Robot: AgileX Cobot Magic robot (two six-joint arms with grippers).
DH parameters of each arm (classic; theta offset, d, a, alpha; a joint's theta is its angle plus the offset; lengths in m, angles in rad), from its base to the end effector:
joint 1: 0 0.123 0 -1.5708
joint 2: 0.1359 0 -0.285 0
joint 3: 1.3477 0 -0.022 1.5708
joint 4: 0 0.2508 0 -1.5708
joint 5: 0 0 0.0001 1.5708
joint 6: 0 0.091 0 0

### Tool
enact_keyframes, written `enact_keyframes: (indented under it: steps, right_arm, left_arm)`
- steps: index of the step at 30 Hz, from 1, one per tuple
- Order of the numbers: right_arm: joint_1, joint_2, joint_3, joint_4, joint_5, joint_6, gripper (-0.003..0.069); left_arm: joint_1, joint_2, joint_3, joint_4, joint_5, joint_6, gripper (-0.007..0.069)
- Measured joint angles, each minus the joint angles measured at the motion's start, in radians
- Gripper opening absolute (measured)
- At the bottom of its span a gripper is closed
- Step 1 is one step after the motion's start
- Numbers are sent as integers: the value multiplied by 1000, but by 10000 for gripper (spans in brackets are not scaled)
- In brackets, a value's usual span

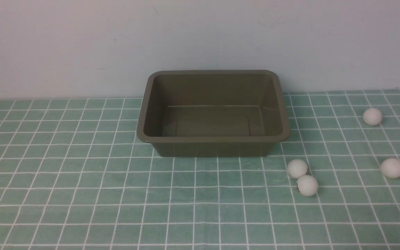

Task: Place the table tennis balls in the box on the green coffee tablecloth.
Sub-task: 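Reach for and grasp a ping pong ball on the table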

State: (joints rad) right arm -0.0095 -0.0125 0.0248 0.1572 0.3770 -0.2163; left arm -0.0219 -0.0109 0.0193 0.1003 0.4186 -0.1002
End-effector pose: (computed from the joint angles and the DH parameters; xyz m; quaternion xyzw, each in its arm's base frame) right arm 0.0525 0.0048 0.1720 -0.0414 0.8030 -0.0004 0.5946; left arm 0.0513 0.0026 0.1700 -0.0063 0.8158 0.0078 0.5782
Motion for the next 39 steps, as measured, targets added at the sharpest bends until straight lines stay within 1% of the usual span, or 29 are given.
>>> enact_keyframes:
  steps: [32,36,39]
  right_arm:
    - [0,0,0,-5,-1,0,1]
    - [0,0,5,-13,-70,1,1]
    - [0,0,5,44,-285,43,1]
  left_arm:
    - [0,0,0,0,0,0,-4]
    - [0,0,0,0,0,0,-4]
    - [0,0,0,0,0,0,-4]
